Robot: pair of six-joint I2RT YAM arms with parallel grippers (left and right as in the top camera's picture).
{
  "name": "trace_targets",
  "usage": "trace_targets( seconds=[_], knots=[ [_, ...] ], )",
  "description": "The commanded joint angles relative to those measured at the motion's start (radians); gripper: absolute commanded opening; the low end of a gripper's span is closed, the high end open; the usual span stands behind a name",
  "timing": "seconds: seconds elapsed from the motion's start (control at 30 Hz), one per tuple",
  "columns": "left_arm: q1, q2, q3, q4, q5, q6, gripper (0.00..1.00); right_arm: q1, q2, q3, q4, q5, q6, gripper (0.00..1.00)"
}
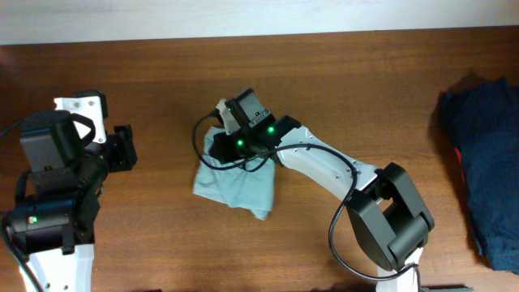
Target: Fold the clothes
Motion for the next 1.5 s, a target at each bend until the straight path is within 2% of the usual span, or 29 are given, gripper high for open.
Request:
trace_targets(
  seconds=[0.0,0.03,0.13,0.23,0.37,0.43,0.47,0.5,0.53,0.57,0.63,0.8,0.9,1.07,1.3,1.4,1.47],
  knots=[
    [0.003,0.003,0.016,-0.008,0.018,0.012,0.6,0.003,-0.005,0.016,0.011,-0.024,0.029,0.91],
    [0.003,0.007,0.016,-0.014,0.018,0.013,0.6,0.003,-0.006,0.016,0.011,-0.033,0.029,0.95],
    [0.003,0.016,0.016,-0.019,0.018,0.013,0.6,-0.005,-0.006,0.021,0.023,-0.085,0.0,0.96],
    [0.003,0.031,0.016,-0.022,0.018,0.013,0.6,-0.029,-0.014,0.039,0.045,-0.169,-0.082,0.93],
    [0.003,0.053,0.016,-0.037,0.018,0.013,0.6,-0.111,-0.049,0.069,-0.043,-0.165,-0.081,0.85],
    [0.003,0.068,0.016,-0.053,0.018,0.013,0.6,-0.194,-0.07,0.098,-0.233,-0.108,-0.082,0.74],
    [0.003,0.073,0.016,-0.055,0.018,0.013,0.6,-0.228,-0.071,0.104,-0.318,-0.085,-0.082,0.52],
    [0.003,0.074,0.016,-0.054,0.018,0.013,0.6,-0.243,-0.07,0.103,-0.357,-0.08,-0.087,0.43],
    [0.003,0.074,0.016,-0.05,0.018,0.013,0.6,-0.26,-0.066,0.097,-0.407,-0.066,-0.108,0.27],
    [0.003,0.074,0.016,-0.044,0.017,0.013,0.6,-0.263,-0.063,0.09,-0.445,-0.029,-0.108,0.16],
    [0.003,0.074,0.016,-0.032,0.017,0.013,0.6,-0.254,-0.057,0.068,-0.473,0.033,-0.107,0.05],
    [0.003,0.074,0.016,-0.031,0.018,0.013,0.6,-0.189,0.014,0.048,-0.458,0.102,-0.101,0.04],
    [0.003,0.074,0.016,-0.036,0.018,0.013,0.6,-0.162,0.071,0.048,-0.435,0.144,-0.037,0.04],
    [0.003,0.074,0.016,-0.036,0.018,0.012,0.6,-0.146,0.138,0.048,-0.378,0.122,0.008,0.04],
    [0.003,0.074,0.016,-0.036,0.018,0.012,0.6,-0.158,0.142,0.048,0.108,-0.175,0.014,0.04],
    [0.003,0.074,0.016,-0.036,0.018,0.012,0.6,-0.177,0.136,0.049,0.271,-0.319,0.06,0.04],
    [0.003,0.074,0.016,-0.037,0.018,0.012,0.6,-0.194,0.122,0.055,0.319,-0.392,0.066,0.05]
  ],
)
